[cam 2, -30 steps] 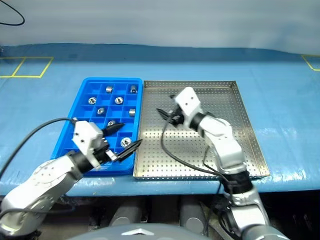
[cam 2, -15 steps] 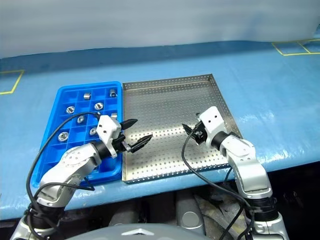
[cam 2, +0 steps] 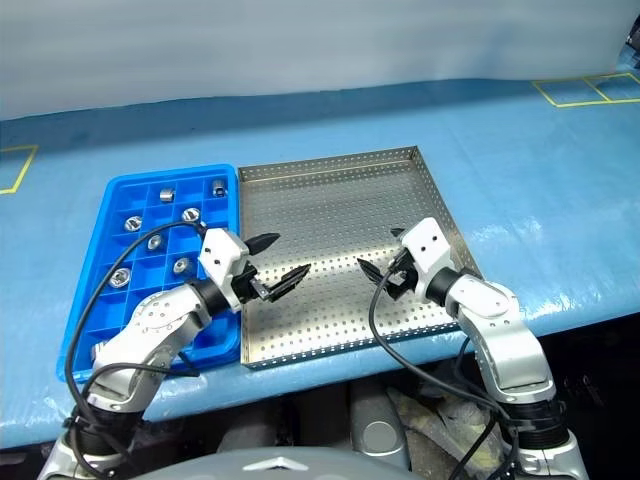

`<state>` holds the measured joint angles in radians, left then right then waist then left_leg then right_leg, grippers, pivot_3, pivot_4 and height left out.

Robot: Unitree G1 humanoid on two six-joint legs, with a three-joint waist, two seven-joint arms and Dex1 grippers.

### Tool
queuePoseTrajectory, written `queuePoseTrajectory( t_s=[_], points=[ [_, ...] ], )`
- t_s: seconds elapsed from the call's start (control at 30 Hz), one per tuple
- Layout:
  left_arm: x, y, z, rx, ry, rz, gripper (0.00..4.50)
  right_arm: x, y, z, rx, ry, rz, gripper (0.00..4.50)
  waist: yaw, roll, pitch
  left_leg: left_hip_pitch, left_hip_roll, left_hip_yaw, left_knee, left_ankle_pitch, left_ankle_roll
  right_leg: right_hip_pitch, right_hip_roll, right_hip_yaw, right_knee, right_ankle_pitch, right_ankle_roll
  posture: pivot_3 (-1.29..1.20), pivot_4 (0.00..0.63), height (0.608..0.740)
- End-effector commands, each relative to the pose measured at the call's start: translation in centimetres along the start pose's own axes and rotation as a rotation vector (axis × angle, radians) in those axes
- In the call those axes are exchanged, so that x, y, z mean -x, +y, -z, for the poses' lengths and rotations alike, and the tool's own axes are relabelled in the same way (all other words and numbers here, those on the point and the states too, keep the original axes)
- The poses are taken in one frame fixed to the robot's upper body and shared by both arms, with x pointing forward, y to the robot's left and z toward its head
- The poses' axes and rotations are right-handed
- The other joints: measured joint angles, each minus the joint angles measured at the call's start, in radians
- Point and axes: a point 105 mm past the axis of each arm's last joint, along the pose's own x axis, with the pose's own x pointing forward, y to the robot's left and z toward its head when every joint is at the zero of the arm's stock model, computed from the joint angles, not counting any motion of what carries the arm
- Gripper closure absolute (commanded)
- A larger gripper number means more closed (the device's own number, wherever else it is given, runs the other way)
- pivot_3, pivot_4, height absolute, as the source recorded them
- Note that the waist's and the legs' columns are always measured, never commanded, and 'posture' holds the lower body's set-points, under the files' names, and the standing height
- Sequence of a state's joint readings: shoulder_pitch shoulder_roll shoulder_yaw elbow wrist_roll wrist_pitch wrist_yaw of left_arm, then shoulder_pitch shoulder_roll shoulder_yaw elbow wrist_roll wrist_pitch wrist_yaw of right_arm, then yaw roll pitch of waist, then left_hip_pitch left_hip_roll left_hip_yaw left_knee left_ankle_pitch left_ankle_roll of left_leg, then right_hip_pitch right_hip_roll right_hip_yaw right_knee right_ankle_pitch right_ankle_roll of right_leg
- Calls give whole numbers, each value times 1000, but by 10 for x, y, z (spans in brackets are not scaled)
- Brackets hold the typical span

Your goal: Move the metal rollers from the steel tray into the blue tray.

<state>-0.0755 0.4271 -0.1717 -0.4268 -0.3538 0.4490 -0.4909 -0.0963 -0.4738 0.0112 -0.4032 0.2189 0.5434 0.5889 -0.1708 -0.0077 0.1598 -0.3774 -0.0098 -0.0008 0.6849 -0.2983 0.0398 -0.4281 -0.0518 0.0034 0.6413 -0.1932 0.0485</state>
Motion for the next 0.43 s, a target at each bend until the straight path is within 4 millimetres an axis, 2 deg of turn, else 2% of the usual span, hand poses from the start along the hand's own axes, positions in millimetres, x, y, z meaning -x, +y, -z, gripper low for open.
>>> queuePoseTrajectory(
  t_s=[0.03,0.43],
  points=[
    [-1,-3,-6,-19,-29,14,0,2,-4,-10,37,-35,13,22,-1,0,0,0,0,0,0,0,0,0,0,0,0,0,0,-277,150,740],
    [-7,-6,-7,-46,-54,27,0,-5,-7,-14,36,-60,44,22,-4,0,0,0,0,1,0,0,0,0,0,1,0,1,1,-275,150,740]
  ],
)
